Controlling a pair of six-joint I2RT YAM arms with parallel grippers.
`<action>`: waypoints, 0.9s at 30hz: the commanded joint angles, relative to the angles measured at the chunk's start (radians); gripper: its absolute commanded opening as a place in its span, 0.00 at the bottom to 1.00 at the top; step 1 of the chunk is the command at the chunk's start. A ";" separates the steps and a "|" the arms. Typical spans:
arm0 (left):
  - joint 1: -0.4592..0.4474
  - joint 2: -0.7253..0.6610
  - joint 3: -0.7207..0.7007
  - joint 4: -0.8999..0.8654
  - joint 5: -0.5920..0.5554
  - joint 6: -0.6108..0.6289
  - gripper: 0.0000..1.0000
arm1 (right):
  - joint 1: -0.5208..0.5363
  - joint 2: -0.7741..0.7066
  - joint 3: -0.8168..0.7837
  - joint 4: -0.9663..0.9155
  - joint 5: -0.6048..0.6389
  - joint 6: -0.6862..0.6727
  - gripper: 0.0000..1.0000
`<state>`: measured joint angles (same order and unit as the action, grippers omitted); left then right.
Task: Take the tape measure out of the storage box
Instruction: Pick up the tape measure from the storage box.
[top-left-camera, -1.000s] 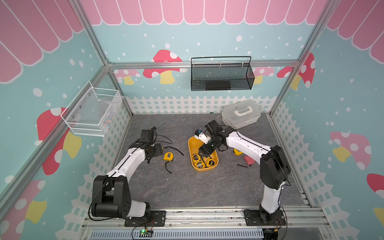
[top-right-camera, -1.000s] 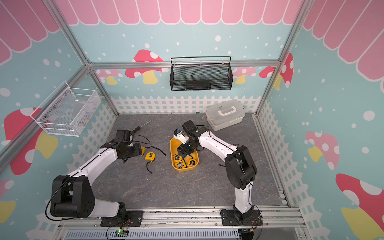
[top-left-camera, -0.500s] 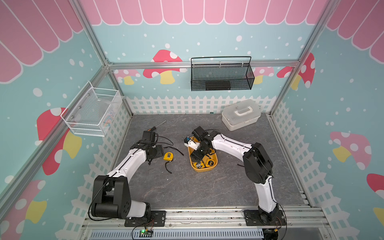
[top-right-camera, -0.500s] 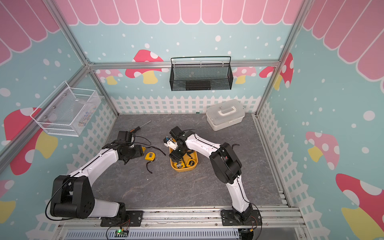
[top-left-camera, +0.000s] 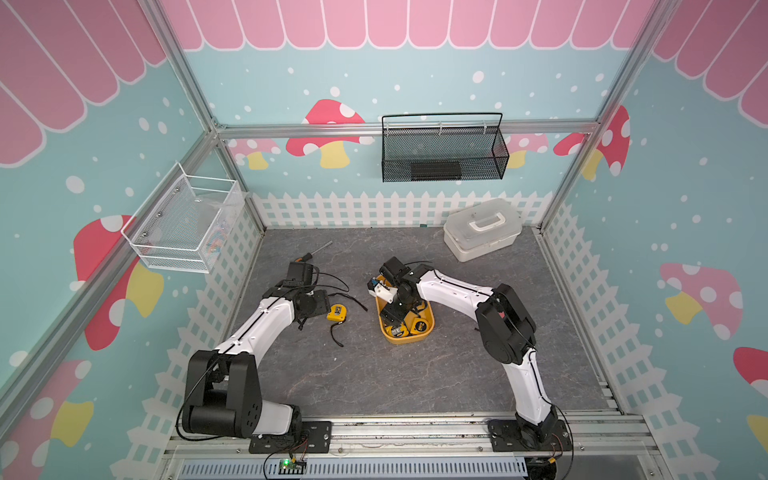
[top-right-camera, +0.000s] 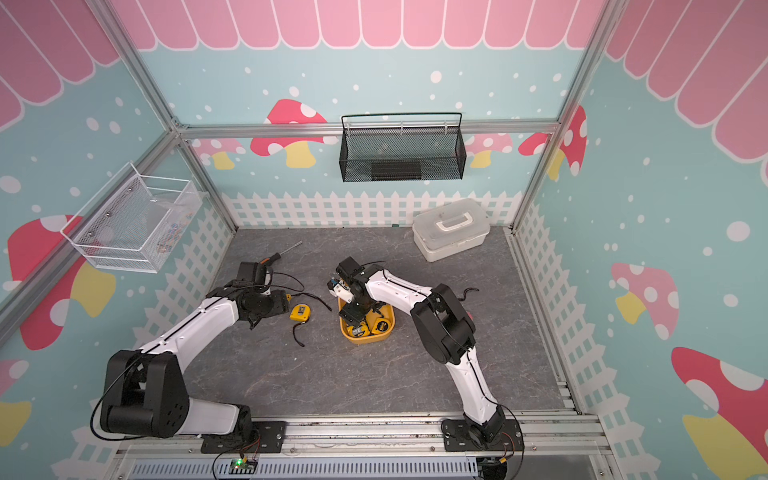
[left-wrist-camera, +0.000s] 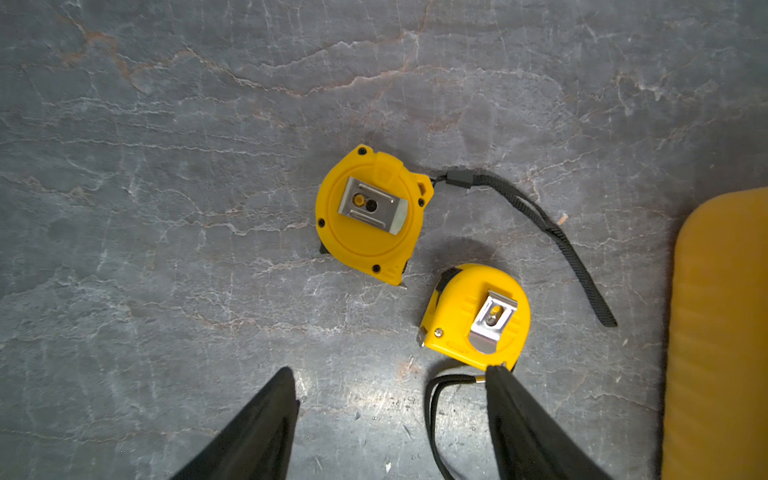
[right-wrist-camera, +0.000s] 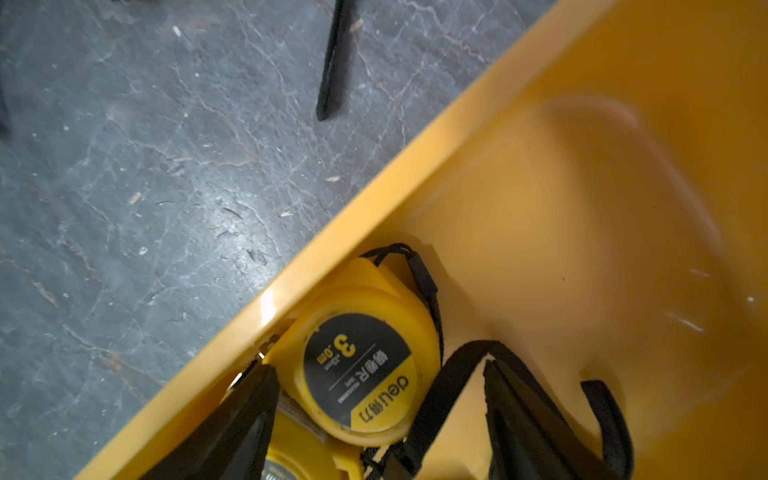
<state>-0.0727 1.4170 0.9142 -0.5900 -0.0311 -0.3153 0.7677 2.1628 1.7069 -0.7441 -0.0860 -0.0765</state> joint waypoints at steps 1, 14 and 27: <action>-0.011 0.008 0.009 0.010 0.005 -0.022 0.73 | 0.007 0.026 0.028 -0.030 0.062 0.002 0.78; -0.018 0.030 0.003 0.026 0.004 -0.027 0.73 | -0.025 0.028 0.078 -0.046 0.084 -0.024 0.79; -0.025 0.011 -0.018 0.026 0.008 -0.036 0.73 | -0.011 0.017 0.068 -0.038 -0.022 -0.238 0.83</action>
<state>-0.0906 1.4410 0.9134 -0.5774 -0.0292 -0.3374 0.7483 2.1719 1.7718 -0.7639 -0.0978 -0.2222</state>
